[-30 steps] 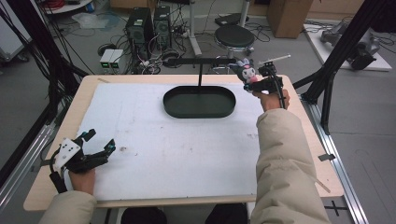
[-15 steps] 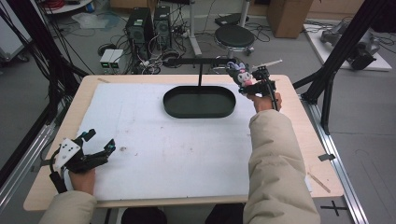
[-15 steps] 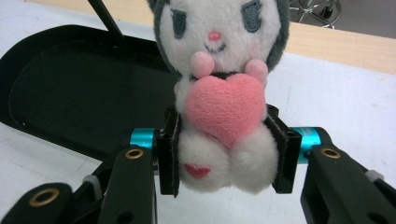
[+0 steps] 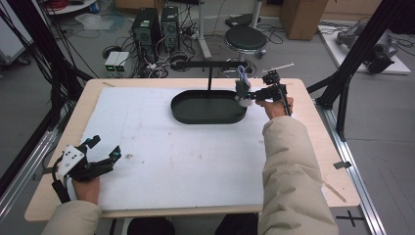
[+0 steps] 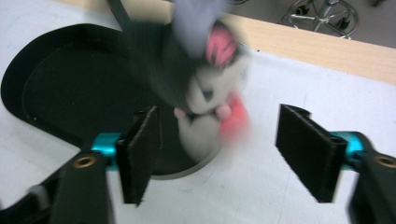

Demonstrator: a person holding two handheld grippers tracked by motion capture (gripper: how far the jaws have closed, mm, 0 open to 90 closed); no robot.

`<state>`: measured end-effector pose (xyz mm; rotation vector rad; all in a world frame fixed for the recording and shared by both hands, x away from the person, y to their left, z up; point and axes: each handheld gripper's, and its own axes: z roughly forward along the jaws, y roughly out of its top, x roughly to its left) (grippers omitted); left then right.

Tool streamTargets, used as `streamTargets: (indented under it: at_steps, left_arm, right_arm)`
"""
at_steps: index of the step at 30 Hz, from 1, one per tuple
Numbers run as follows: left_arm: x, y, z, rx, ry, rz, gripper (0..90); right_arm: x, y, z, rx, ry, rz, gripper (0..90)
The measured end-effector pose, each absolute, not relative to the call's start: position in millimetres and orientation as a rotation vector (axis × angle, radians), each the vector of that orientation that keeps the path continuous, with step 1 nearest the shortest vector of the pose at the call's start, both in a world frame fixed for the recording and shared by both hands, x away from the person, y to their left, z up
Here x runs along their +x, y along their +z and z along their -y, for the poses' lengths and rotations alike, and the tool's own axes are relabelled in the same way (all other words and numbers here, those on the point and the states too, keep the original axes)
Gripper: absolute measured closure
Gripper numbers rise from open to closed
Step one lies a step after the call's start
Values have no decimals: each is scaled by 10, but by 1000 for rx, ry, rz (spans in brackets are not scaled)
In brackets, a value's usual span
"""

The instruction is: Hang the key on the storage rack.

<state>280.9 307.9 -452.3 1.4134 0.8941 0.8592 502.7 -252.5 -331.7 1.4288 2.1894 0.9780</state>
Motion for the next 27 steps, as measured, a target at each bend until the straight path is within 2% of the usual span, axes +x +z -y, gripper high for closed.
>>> streamTargets:
  at_steps: [4, 8, 9, 10, 19, 27]
  left_arm:
    - [2808, -4522, -3079, 1417, 861, -892, 144]
    - [2803, -4522, -3077, 1415, 862, -890, 144]
    - [2802, -4523, -3074, 1412, 864, -890, 144]
    - [2802, -4523, -3076, 1417, 866, -887, 144]
    - [2802, -4521, -3068, 1423, 870, -886, 144]
    - [2798, -4523, -3058, 1422, 879, -884, 145]
  right_arm:
    - [4999, -3302, 2539, 1435, 995, -2210, 120]
    - [4881, -3247, 2558, 1393, 1047, -2160, 76]
    - [4848, -3238, 2571, 1380, 1073, -2148, 21]
    - [4820, -3230, 2578, 1372, 1084, -2135, 6]
    - [4495, -3138, 2718, 1218, 1238, -2066, 6]
    - [4205, -3291, 2899, 1024, 1415, -2018, 6]
